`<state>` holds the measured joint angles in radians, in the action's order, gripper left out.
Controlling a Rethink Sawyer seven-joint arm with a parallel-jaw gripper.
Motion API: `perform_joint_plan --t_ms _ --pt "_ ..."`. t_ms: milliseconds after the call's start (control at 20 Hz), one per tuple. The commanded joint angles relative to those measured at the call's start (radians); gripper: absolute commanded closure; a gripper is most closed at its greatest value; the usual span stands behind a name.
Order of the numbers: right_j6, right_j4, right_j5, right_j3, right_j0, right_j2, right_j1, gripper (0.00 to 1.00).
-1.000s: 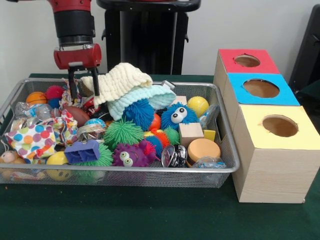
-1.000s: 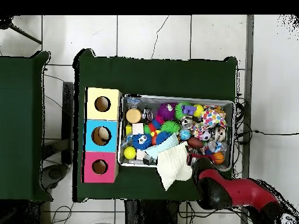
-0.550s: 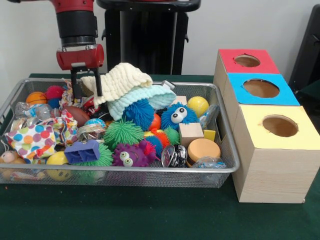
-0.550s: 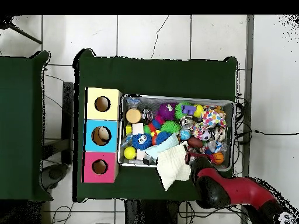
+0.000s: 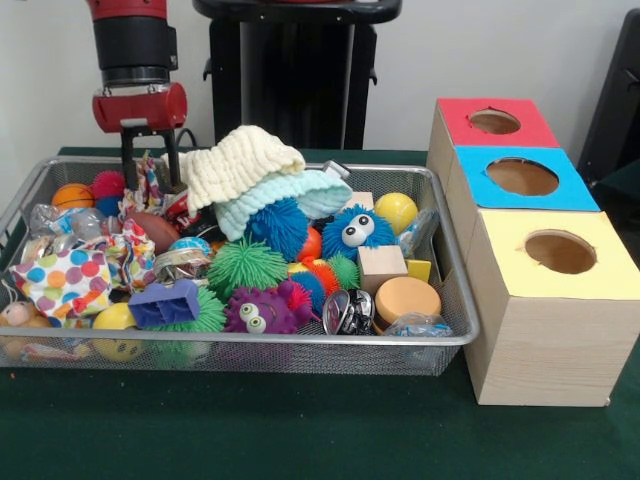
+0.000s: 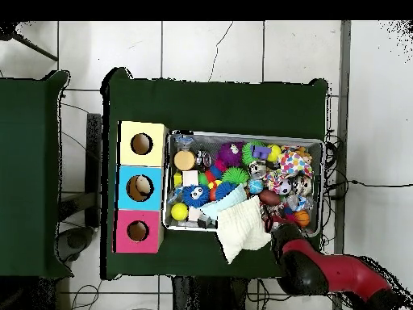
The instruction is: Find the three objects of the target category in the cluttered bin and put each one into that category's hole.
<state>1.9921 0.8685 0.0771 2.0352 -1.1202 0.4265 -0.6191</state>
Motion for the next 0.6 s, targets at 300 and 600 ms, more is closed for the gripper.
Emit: perform_joint_plan --t_ms 300,600 --pt "-0.013 0.041 -0.113 -0.011 -0.002 0.005 0.010 0.00" --pt "0.003 0.052 -0.082 -0.022 0.030 -0.032 0.021 0.00"
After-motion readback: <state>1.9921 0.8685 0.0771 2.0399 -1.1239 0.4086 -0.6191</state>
